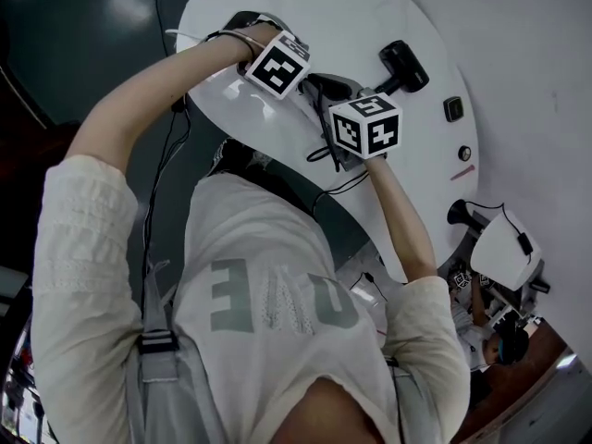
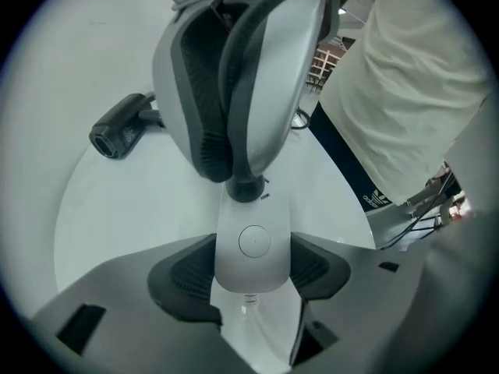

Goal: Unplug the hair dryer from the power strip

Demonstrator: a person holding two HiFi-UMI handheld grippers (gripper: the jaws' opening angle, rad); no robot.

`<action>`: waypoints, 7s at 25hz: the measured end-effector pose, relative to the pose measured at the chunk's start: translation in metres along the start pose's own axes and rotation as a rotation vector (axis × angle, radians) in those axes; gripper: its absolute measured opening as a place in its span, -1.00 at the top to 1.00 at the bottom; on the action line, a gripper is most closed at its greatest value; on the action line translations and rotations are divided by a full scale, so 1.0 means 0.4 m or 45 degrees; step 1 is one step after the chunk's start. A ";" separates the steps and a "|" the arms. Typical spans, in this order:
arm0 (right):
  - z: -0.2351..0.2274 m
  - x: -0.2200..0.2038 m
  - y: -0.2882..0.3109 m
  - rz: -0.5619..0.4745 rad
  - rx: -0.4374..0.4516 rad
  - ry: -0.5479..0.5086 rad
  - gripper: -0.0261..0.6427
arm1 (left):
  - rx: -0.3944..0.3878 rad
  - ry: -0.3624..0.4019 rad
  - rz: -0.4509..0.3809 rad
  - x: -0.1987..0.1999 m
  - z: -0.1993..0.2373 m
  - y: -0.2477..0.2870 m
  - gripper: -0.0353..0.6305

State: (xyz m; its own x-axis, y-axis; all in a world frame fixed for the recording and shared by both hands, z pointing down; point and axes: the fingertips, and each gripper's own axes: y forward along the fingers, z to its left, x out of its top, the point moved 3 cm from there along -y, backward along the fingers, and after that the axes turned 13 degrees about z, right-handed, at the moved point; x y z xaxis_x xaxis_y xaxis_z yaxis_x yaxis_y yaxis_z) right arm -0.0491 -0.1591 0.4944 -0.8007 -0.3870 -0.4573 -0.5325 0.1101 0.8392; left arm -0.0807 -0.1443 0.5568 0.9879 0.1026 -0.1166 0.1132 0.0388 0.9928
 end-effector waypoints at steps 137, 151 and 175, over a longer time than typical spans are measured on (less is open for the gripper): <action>-0.088 -0.003 -0.908 -1.122 -0.945 0.310 0.43 | 0.863 -0.557 -1.179 0.265 0.183 -0.758 0.05; 0.175 -0.044 -0.879 -1.395 -1.211 0.367 0.79 | 1.381 -1.191 -1.562 0.246 -0.017 -0.896 0.86; 0.174 -0.065 -0.829 -1.363 -1.023 0.427 0.86 | 1.453 -1.186 -1.514 0.194 -0.057 -0.911 0.86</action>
State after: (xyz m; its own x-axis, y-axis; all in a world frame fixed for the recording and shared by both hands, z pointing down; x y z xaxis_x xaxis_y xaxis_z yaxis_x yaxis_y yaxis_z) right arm 0.1292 -0.1219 0.2074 0.0598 -0.1597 -0.9854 -0.4455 -0.8876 0.1168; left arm -0.0477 -0.1278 0.1855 0.0445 0.0097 -0.9990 0.3070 -0.9517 0.0044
